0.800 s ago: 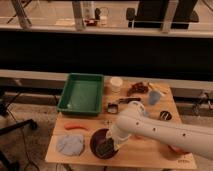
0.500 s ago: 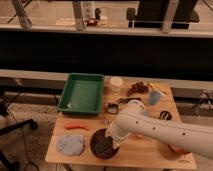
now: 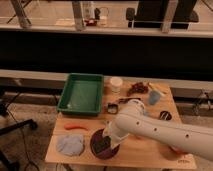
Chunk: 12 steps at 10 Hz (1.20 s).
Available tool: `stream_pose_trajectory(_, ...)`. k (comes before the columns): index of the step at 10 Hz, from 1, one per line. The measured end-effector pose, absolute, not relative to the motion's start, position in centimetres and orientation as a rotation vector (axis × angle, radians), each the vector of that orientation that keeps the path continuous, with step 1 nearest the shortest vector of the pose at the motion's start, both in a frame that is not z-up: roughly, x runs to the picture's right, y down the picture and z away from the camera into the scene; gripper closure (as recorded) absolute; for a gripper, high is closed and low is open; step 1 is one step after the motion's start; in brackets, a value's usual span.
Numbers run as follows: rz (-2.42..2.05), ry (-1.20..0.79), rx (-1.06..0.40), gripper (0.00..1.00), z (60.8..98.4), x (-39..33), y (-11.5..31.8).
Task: Wipe purple bowl with eraser
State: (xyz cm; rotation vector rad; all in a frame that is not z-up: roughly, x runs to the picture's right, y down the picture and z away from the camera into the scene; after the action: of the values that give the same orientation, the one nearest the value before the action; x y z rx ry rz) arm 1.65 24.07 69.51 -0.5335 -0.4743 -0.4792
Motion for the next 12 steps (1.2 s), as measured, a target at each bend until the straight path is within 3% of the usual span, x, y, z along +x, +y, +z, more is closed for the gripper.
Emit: stream_pose_trajectory(12, -0.484, -0.516, -0.528, 0.95, 69.0, 0.1, 24.6)
